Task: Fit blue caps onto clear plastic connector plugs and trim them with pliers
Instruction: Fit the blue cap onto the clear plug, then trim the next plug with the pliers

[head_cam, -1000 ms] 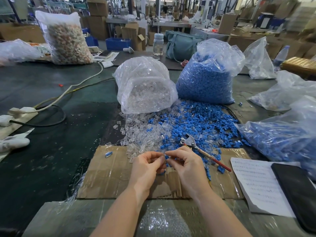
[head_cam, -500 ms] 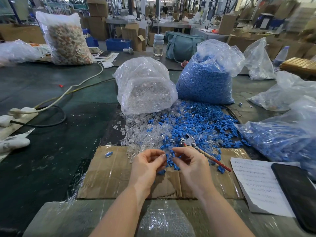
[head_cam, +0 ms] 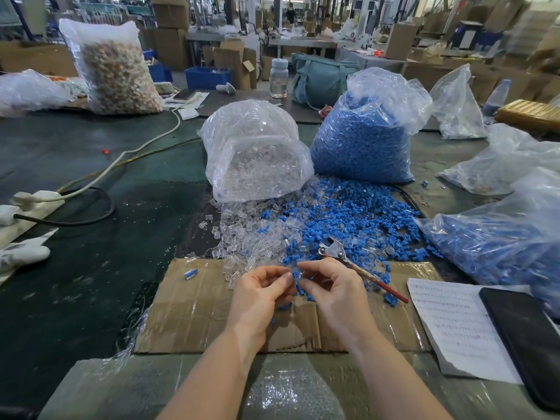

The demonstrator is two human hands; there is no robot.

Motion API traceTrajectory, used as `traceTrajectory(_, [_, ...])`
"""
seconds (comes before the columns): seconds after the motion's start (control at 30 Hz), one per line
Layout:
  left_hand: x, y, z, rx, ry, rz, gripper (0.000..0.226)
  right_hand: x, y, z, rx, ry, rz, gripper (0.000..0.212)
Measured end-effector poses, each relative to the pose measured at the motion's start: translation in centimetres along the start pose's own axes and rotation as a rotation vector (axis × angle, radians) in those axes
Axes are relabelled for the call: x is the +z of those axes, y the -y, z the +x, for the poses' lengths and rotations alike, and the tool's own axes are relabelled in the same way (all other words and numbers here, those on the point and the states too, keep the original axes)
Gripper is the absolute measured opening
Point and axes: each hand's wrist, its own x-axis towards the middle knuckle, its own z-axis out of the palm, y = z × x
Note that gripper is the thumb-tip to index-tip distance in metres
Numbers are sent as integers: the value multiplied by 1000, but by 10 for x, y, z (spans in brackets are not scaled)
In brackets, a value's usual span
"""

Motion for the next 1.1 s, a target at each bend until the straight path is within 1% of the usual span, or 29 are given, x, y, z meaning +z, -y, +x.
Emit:
traceTrajectory(0.17, [-1, 1, 0, -43, 5, -30, 9, 2, 4, 2, -3, 22, 10, 23])
traceTrajectory(0.37, [-2, 1, 0, -48, 12, -20, 8, 2, 7, 2, -21, 44, 30, 18])
traceTrajectory(0.53, [-2, 1, -1, -49, 4, -19, 6, 2, 5, 1, -48, 23, 7, 16])
traceTrajectory(0.67, [0, 0, -1, -44, 7, -14, 7, 2, 3, 0, -69, 16, -1, 20])
traceTrajectory(0.9, [2, 0, 0, -58, 8, 6, 6, 1, 2, 0, -111, 18, -64, 16])
traceTrajectory(1.0, [3, 0, 1, -78, -17, 14, 6, -2, 1, 0, -57, 14, -102, 23])
traceTrajectory(1.07, [3, -1, 4, -86, -48, 8, 6, -8, -4, 2, 51, -33, -280, 39])
traceTrajectory(1.1, [2, -2, 5, -84, -59, 4, 5, -13, -7, 3, 161, -48, -424, 49])
